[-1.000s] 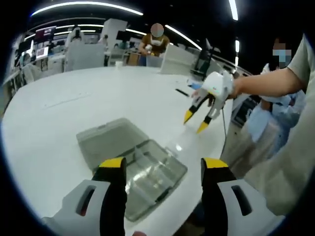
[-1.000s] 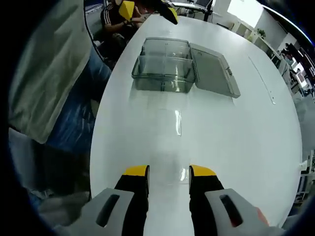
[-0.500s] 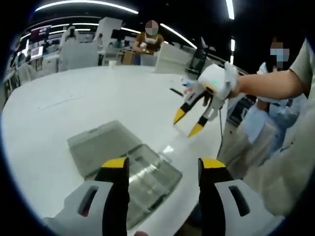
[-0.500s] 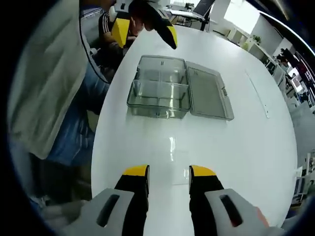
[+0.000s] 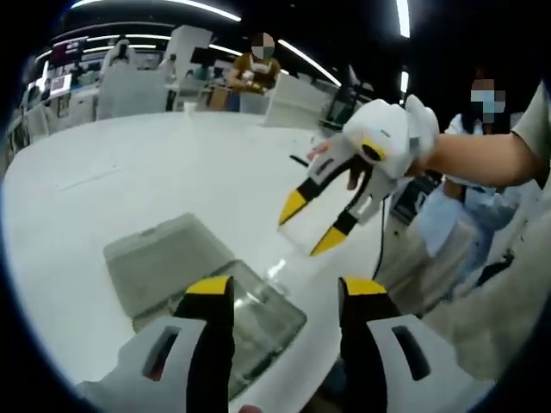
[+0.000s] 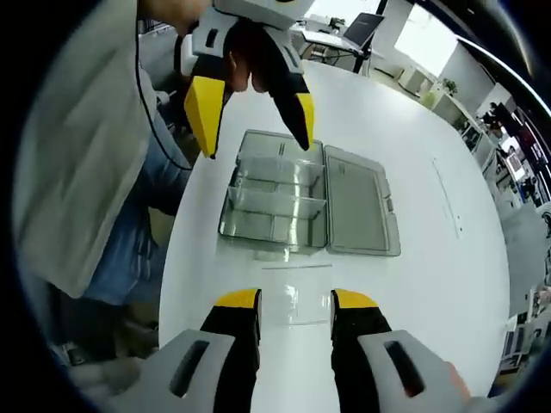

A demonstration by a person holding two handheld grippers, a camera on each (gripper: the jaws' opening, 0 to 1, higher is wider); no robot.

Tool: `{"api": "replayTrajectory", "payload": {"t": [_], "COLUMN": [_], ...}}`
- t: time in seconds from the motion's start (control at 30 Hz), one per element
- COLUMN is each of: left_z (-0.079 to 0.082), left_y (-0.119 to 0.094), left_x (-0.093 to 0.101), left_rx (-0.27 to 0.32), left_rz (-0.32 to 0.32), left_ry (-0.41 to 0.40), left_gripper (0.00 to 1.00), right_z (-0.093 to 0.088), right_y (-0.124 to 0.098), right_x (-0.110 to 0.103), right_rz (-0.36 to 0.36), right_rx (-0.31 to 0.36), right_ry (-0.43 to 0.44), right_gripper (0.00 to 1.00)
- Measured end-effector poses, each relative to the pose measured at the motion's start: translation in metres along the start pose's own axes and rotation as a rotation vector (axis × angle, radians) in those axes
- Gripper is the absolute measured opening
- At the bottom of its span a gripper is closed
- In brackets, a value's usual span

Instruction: Insert the divider into the dual guide fixture by aligning both edges with the guide slots and pushing it downward to the bottom, including one-sided entry, uneven engagement, binding, and posture correction.

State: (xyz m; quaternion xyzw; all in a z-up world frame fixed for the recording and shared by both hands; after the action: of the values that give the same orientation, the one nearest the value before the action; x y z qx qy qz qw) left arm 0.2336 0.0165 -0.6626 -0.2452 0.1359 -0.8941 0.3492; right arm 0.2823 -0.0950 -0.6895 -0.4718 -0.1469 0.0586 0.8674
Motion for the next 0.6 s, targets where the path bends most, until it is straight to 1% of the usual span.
{"api": "replayTrajectory", "payload": {"t": [0.17,0.23,0.27,0.33,0.37,0.43,0.5,0.6], "left_z": [0.004,0.006,0.008,0.008,0.007,0.007,0.01,0.011], "left_y": [0.001,0.001,0.001,0.0,0.0,-0.001,-0.002,-0.003], "left_x": [0.0,0.0,-0.001,-0.003,-0.003,-0.004,-0.004,-0.006], "left_rx": [0.009,0.028,0.043,0.049,0.041,0.048,0.076,0.082], "left_rz": [-0.002,-0.004,-0.006,-0.001,0.0,0.002,-0.005,-0.002], "left_ry": [-0.037,-0.073,-0.104,-0.13,-0.124,-0.145,-0.205,-0.217], "left_gripper": [0.43,0.42,0.41,0.4,0.39,0.36,0.35,0.32], "right_z": [0.014,0.019,0.023,0.029,0.033,0.04,0.043,0.049], "right_y": [0.002,0.003,0.004,0.005,0.005,0.006,0.008,0.009], "right_x": [0.002,0.003,0.004,0.004,0.003,0.003,0.003,0.002], "right_rz": [-0.007,-0.012,-0.017,-0.023,-0.024,-0.024,-0.027,-0.029], "right_rx": [0.013,0.023,0.028,0.036,0.042,0.054,0.056,0.068], "right_ry": [-0.015,-0.016,-0.017,-0.023,-0.023,-0.026,-0.031,-0.028], "right_gripper": [0.27,0.27,0.27,0.27,0.27,0.27,0.27,0.27]}}
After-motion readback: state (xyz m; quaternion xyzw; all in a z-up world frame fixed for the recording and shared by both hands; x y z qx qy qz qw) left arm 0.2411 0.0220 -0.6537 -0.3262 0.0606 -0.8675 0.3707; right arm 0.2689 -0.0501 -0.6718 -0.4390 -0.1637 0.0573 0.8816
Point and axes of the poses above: the point that each gripper's makers call its tool centre point, and the gripper's own axes: y roughly forward along the fingers, x roughly to its right, z roughly out of its top, the point moved 4 cm from there along -y, roughly backward along the fingers, and after that the axes turned 5 degrees about x, right-handed, at the moved point
